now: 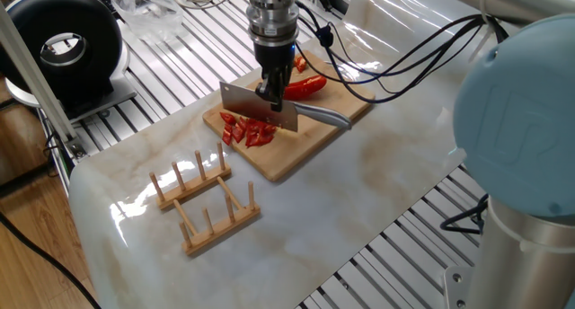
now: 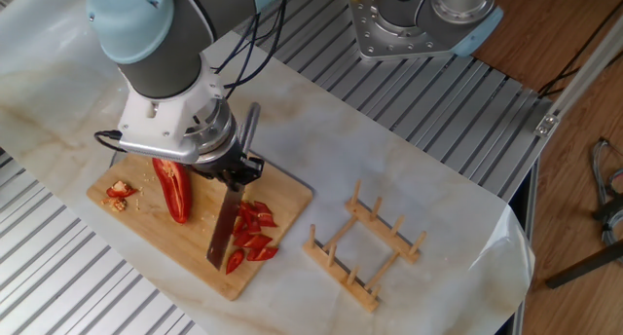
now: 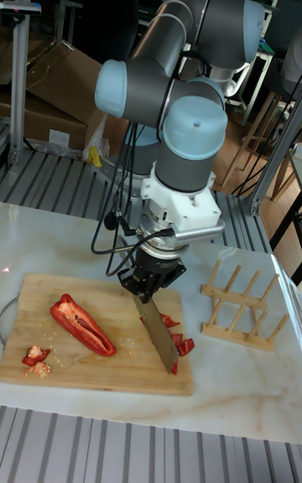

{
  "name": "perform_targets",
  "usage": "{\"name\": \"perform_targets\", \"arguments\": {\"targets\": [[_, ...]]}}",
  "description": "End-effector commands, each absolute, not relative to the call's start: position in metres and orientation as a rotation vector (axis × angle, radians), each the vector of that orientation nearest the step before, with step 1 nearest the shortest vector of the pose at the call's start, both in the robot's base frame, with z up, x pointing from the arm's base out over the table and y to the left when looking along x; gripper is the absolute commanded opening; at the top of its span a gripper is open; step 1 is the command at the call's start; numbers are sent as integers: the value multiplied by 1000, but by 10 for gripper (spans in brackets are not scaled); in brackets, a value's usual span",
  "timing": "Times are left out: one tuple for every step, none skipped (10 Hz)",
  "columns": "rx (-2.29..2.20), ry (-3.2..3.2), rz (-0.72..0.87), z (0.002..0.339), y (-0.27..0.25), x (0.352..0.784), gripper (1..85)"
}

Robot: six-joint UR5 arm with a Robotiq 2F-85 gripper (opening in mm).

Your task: Chop the chili peppers

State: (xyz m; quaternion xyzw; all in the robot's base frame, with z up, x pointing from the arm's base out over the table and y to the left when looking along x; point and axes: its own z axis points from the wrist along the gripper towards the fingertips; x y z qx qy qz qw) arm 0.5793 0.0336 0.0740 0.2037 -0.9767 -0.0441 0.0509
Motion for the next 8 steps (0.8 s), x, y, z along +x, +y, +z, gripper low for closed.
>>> {"name": "perform_targets", "arguments": {"targets": [[498, -2981, -210, 77, 46, 575, 13], [484, -2979, -212, 77, 46, 575, 13], [459, -2978, -218, 77, 48, 573, 13], [450, -2976, -215, 78, 47, 573, 13], [442, -2976, -206, 77, 45, 573, 13], [431, -2981, -202, 77, 45, 574, 13], [434, -2992, -168, 78, 41, 577, 13], [443, -3007, -103, 83, 35, 584, 13]]}}
